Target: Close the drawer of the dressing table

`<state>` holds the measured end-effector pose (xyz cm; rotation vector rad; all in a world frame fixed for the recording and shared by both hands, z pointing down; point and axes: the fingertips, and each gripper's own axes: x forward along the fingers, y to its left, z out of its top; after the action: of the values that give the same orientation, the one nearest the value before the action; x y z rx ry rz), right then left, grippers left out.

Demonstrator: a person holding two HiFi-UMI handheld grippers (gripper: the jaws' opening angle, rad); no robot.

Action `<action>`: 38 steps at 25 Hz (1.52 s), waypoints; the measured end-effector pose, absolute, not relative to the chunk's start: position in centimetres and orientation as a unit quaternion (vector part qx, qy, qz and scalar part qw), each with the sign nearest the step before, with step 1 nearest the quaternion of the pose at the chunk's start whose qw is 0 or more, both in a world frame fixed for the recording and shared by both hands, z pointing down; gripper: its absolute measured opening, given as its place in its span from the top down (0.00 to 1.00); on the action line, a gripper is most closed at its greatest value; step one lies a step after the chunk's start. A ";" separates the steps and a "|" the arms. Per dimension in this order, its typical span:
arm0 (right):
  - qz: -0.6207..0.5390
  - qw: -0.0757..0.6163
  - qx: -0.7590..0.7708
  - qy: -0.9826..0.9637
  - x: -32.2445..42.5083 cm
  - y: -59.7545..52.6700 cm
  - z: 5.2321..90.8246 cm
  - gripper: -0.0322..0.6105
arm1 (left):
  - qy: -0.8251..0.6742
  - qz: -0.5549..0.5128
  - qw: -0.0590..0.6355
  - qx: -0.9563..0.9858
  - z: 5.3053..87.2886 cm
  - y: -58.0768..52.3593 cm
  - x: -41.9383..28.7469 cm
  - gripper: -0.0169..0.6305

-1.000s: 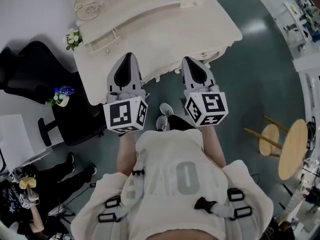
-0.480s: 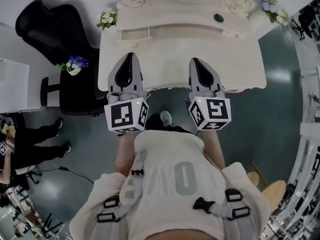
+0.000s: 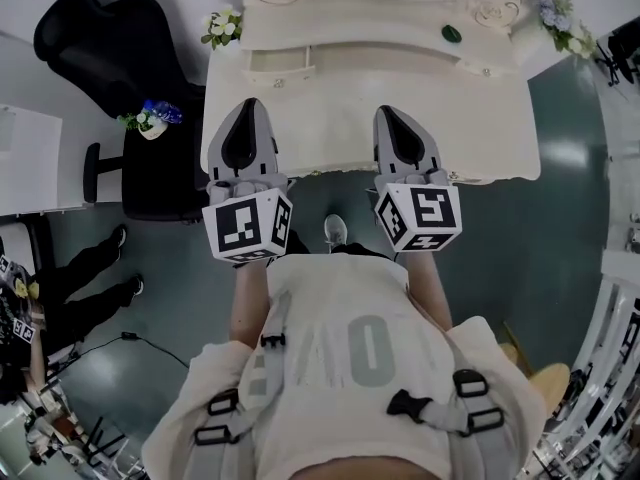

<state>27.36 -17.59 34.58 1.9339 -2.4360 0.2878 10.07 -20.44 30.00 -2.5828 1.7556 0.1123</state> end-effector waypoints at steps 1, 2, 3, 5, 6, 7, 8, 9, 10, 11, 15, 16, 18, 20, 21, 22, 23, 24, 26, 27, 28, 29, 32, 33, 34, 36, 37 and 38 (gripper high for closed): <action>0.091 0.007 0.622 -0.777 27.3 -17.7 34.5 0.94 | 0.559 0.036 0.011 -0.828 29.9 -20.5 9.9 0.94; 0.090 0.006 0.626 -0.775 27.2 -17.8 34.5 0.94 | 0.557 0.036 0.014 -0.829 29.7 -20.6 9.6 0.94; 0.090 0.005 0.629 -0.772 27.0 -17.9 34.4 0.94 | 0.556 0.035 0.017 -0.831 29.6 -20.7 9.3 0.94; 0.090 0.005 0.633 -0.769 26.5 -18.2 34.4 0.93 | 0.554 0.035 0.018 -0.831 29.3 -21.0 8.2 0.94; 0.091 0.004 0.636 -0.766 26.2 -18.4 34.3 0.93 | 0.554 0.036 0.017 -0.831 29.2 -21.2 7.6 0.94; 0.091 0.003 0.639 -0.764 25.8 -18.6 34.2 0.93 | 0.555 0.036 0.017 -0.831 29.1 -21.4 7.0 0.94; 0.090 0.001 0.642 -0.762 25.5 -18.8 34.1 0.93 | 0.555 0.035 0.018 -0.831 29.0 -21.7 6.3 0.94; 0.089 -0.001 0.645 -0.759 25.0 -19.0 33.9 0.93 | 0.556 0.035 0.018 -0.830 28.9 -22.0 5.5 0.94; 0.088 -0.002 0.646 -0.758 24.5 -19.2 33.7 0.93 | 0.557 0.035 0.017 -0.830 28.8 -22.3 4.8 0.94; 0.088 -0.002 0.646 -0.758 23.9 -19.4 33.6 0.92 | 0.558 0.037 0.016 -0.829 28.7 -22.5 4.1 0.94; 0.093 -0.005 0.635 -0.767 21.5 -20.3 33.6 0.74 | 0.554 0.040 0.015 -0.832 28.4 -23.5 2.0 0.94; 0.094 -0.005 0.636 -0.766 21.1 -20.5 33.6 0.69 | 0.551 0.038 0.016 -0.833 28.4 -23.7 1.6 0.94; 0.094 -0.001 0.640 -0.763 20.2 -21.0 33.7 0.61 | 0.543 0.036 0.016 -0.839 28.3 -24.2 1.0 0.94; 0.093 0.004 0.639 -0.763 19.0 -21.5 33.9 0.55 | 0.533 0.037 0.016 -0.845 28.3 -24.7 0.4 0.94; 0.094 0.006 0.638 -0.765 18.4 -21.7 34.1 0.52 | 0.528 0.039 0.017 -0.848 28.3 -24.8 0.1 0.94; 0.096 0.008 0.636 -0.766 17.7 -21.9 34.3 0.50 | 0.522 0.040 0.018 -0.852 28.3 -25.0 -0.2 0.94; 0.097 0.010 0.634 -0.767 17.1 -22.1 34.4 0.48 | 0.519 0.042 0.018 -0.854 28.3 -25.1 -0.6 0.94; 0.098 0.012 0.633 -0.768 16.5 -22.3 34.6 0.48 | 0.517 0.042 0.019 -0.855 28.3 -25.4 -1.0 0.94; 0.104 0.013 0.634 -0.766 15.4 -22.8 34.9 0.47 | 0.516 0.041 0.020 -0.856 28.3 -25.9 -1.8 0.94; 0.111 0.010 0.636 -0.764 15.0 -23.0 35.1 0.47 | 0.515 0.040 0.020 -0.856 28.3 -26.0 -2.1 0.94; 0.122 0.003 0.639 -0.759 14.7 -23.3 35.4 0.47 | 0.515 0.040 0.019 -0.856 28.3 -26.2 -2.5 0.94; 0.133 -0.006 0.643 -0.755 14.5 -23.6 35.6 0.48 | 0.514 0.040 0.018 -0.856 28.4 -26.4 -2.9 0.94; 0.142 0.000 0.647 -0.749 13.5 -25.1 36.2 0.52 | 0.517 0.039 0.011 -0.855 28.9 -26.8 -4.1 0.94; 0.139 0.009 0.645 -0.751 13.0 -25.8 36.5 0.52 | 0.518 0.037 0.008 -0.854 29.2 -26.9 -4.4 0.94; 0.137 0.017 0.643 -0.753 12.4 -26.4 36.8 0.52 | 0.520 0.035 0.005 -0.854 29.5 -26.9 -4.8 0.94; 0.135 0.034 0.641 -0.755 11.4 -27.6 37.8 0.52 | 0.522 0.030 -0.002 -0.852 30.1 -27.0 -5.5 0.94; 0.137 0.042 0.640 -0.755 11.0 -28.1 38.5 0.52 | 0.524 0.028 -0.004 -0.851 30.3 -27.1 -5.9 0.94; 0.141 0.051 0.640 -0.754 10.6 -28.6 39.3 0.52 | 0.526 0.025 -0.007 -0.850 30.6 -27.1 -6.3 0.94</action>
<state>10.56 -28.62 39.28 1.9474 -2.2951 0.4285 -6.29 -27.09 30.56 -2.6813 1.6603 0.0797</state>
